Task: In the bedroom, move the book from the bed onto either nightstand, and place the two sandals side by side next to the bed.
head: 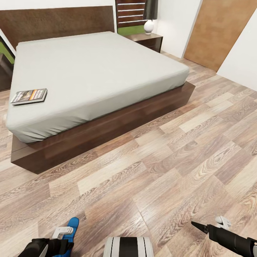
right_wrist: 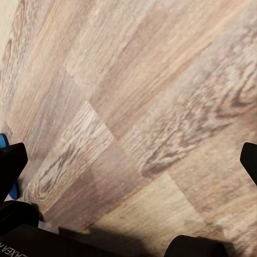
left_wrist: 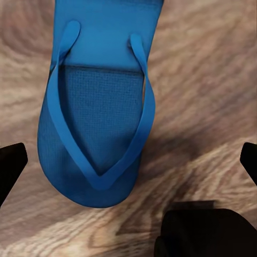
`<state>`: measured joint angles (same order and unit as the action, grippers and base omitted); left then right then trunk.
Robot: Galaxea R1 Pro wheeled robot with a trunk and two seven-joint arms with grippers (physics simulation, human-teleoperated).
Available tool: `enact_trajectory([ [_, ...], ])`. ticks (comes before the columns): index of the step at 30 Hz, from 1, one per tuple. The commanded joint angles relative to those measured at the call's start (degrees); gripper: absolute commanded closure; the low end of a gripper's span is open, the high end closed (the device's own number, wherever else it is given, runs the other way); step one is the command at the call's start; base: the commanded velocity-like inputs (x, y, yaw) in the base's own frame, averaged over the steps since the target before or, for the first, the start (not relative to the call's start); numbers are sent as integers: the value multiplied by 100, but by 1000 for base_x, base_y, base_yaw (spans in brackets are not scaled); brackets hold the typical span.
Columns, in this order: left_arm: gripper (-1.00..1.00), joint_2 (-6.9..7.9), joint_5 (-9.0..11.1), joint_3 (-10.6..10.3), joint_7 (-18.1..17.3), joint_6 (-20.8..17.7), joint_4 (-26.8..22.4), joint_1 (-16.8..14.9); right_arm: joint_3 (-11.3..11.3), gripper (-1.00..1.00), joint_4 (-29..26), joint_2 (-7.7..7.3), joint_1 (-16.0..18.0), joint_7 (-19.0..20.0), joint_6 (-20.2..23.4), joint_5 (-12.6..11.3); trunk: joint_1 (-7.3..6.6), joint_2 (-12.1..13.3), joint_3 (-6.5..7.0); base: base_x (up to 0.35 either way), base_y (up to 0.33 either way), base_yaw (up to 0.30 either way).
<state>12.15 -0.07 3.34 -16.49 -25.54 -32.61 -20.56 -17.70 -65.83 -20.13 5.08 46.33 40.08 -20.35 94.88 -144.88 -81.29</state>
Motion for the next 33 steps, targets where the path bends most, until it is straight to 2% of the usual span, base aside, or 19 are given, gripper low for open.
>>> enact_trajectory([
  [1, -100, -3, -1, 26, -29, 7, -9, 0, -6, -100, 0, 0, 2, 8, 35, -22, -1, -1, -4, 0, 0, 0],
  [9, -100, -3, -3, 26, -29, 180, -9, 7, -6, -100, 0, 0, 2, 8, 35, -22, -1, -1, -4, 0, 0, 0],
  [33, -100, -11, -4, 26, -29, 198, -9, 8, -6, -100, 0, 0, 2, 8, 35, -20, -1, -1, -4, -48, 0, 0],
])
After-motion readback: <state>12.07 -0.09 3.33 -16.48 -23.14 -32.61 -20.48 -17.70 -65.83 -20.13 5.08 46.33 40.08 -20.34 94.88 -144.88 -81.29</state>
